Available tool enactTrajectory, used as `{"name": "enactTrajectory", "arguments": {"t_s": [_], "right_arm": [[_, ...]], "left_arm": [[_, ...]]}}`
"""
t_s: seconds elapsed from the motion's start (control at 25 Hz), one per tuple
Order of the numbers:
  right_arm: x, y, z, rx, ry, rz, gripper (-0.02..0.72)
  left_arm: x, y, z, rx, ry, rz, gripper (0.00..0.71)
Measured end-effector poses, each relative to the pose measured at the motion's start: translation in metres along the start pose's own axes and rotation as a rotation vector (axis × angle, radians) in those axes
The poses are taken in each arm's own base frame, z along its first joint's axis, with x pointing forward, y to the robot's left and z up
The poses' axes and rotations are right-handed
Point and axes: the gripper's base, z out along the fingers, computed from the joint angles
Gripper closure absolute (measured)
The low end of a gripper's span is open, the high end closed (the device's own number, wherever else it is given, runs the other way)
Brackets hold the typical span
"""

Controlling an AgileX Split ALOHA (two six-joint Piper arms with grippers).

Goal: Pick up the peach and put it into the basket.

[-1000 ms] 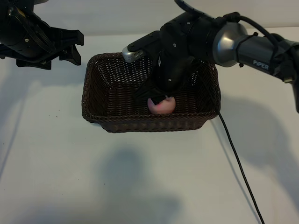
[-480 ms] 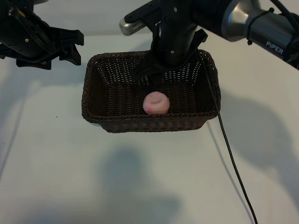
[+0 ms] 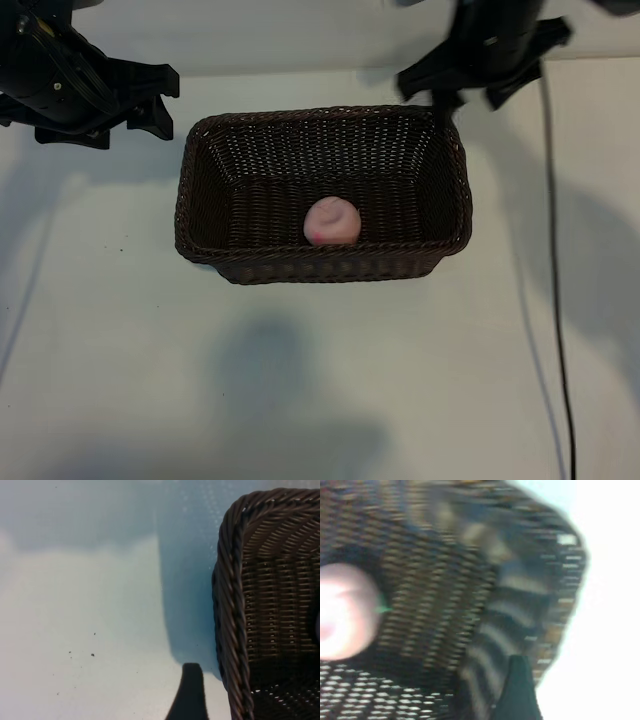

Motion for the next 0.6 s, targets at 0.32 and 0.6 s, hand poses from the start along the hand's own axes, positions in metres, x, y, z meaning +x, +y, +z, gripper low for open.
{"name": "enactTrajectory", "arguments": {"t_s": [0.32, 0.6], "right_arm": [[0.000, -0.051, 0.000, 0.012, 0.002, 0.091, 0.145], [0.000, -0.051, 0.000, 0.002, 0.003, 0.078, 0.145]], "left_arm": [[0.000, 0.000, 0.000, 0.000, 0.000, 0.000, 0.111], [0.000, 0.000, 0.000, 0.000, 0.000, 0.000, 0.111]]}}
